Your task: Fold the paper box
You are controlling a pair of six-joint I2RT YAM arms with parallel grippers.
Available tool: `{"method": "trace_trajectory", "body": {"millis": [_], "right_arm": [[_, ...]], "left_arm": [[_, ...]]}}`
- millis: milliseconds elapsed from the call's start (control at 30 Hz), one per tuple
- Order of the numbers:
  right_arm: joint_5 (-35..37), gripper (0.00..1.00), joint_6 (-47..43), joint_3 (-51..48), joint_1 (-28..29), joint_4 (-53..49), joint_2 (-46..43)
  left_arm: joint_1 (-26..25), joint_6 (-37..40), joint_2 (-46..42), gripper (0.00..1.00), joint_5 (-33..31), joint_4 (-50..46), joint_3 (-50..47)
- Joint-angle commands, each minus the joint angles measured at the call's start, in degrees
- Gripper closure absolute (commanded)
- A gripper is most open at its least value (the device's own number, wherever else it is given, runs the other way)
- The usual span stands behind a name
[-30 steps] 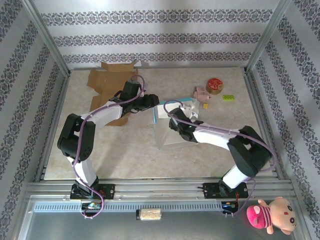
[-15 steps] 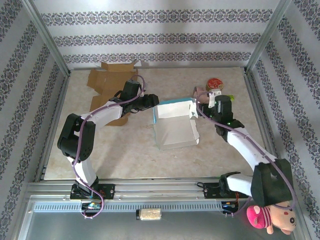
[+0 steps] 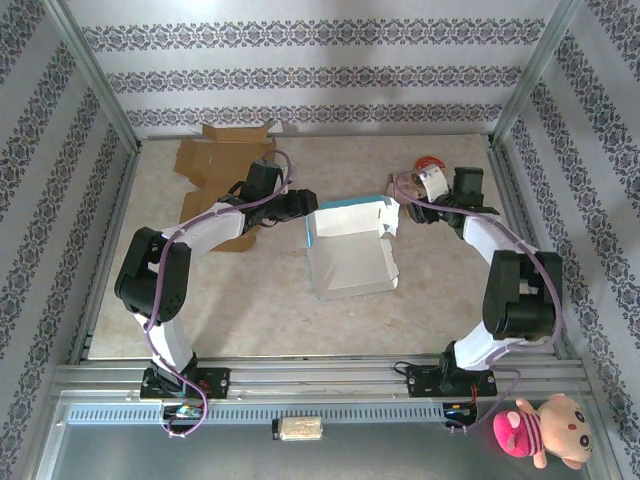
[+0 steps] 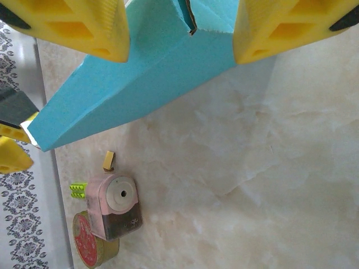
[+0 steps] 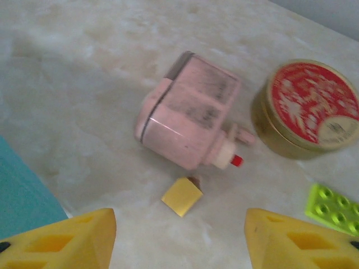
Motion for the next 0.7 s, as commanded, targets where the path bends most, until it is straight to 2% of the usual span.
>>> {"method": "trace_trajectory", "body": {"millis": [0,100,300,667], "right_arm": [[-6.7,0.41,-9.4,2.4,1.5,-3.4,2.5],[-9.5,0.42,-15.2,2.1,2.2,-4.6,3.0],[-14.6,0.43,-17.0,3.3,2.4,-7.0,4.0],[-18.9,0.42,-27.0,8.3,4.8,-21.9,5.6]], "left_arm": [[-0.4,1.1,-0.3,0.49,0.0,-0.2,0.3],[-0.4,1.2,-0.1,0.49,0.1,-0.5,0.8],[-0.8,1.3,0.7,0.49,0.1,-0.9,2.2],[-1.1,1.3,1.2,0.49,-0.1,-1.0,2.7]]}}
